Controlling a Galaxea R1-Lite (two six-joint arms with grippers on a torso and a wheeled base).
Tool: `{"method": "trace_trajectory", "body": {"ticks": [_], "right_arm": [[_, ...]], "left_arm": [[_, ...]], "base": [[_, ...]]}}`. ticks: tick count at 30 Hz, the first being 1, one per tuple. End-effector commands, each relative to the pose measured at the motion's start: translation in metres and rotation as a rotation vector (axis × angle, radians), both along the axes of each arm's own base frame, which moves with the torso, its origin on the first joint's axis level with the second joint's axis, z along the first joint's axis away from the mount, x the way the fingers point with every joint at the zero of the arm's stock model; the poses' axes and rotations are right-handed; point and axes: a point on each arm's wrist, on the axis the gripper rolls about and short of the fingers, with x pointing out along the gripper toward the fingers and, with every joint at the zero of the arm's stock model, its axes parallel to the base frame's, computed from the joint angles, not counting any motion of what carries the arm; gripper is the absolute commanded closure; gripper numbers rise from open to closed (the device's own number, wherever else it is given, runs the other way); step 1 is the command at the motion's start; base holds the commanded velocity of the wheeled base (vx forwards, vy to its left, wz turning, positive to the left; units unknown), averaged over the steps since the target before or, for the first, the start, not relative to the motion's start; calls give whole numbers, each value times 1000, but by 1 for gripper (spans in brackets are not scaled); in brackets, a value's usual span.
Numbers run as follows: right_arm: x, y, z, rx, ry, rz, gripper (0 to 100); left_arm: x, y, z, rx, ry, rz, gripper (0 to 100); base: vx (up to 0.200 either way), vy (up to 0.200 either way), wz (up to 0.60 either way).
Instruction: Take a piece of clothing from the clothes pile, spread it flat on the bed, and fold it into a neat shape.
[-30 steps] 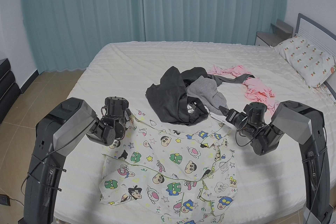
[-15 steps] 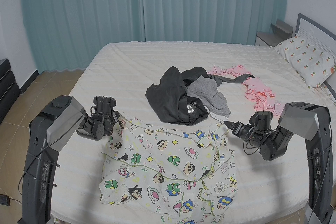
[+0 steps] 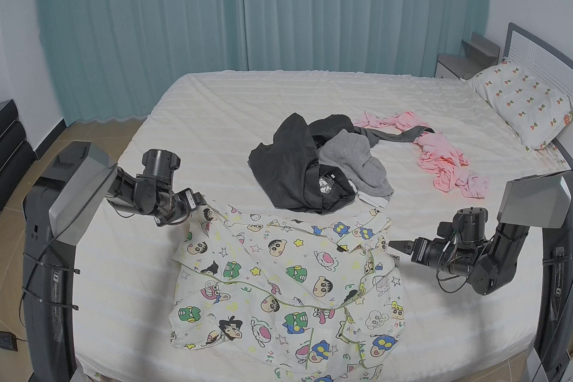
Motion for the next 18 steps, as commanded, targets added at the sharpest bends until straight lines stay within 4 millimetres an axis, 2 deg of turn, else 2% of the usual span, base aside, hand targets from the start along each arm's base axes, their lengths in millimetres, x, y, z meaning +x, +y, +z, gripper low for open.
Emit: {"method": "trace_trajectory", "body": {"ticks": [1,4,9,11,12,15,18], "right_arm": [[-21,3,-1,-31,41,73,0],[-35,3,-9,-82,72,121,0],[-45,4,-18,-122,89,184,0],[-46,11,-18,-122,90,206,0],[-46,11,-18,-122,90,206,0],[-45,25,-20,-124,90,248,0],[-45,33,-27,-130,114,269,0]], "left_arm": [[-13,21,43,-60,2,1,0],[-28,29,43,-91,60,-11,0],[-61,35,60,-188,83,-74,0],[-84,35,66,-200,82,-70,0],[-85,35,66,-201,81,-69,0],[-121,35,64,-215,30,-62,0],[-142,33,56,-242,-11,-35,0]], "base": [[0,0,0],[0,0,0],[0,0,0],[0,0,0],[0,0,0],[0,0,0],[0,0,0]]}}
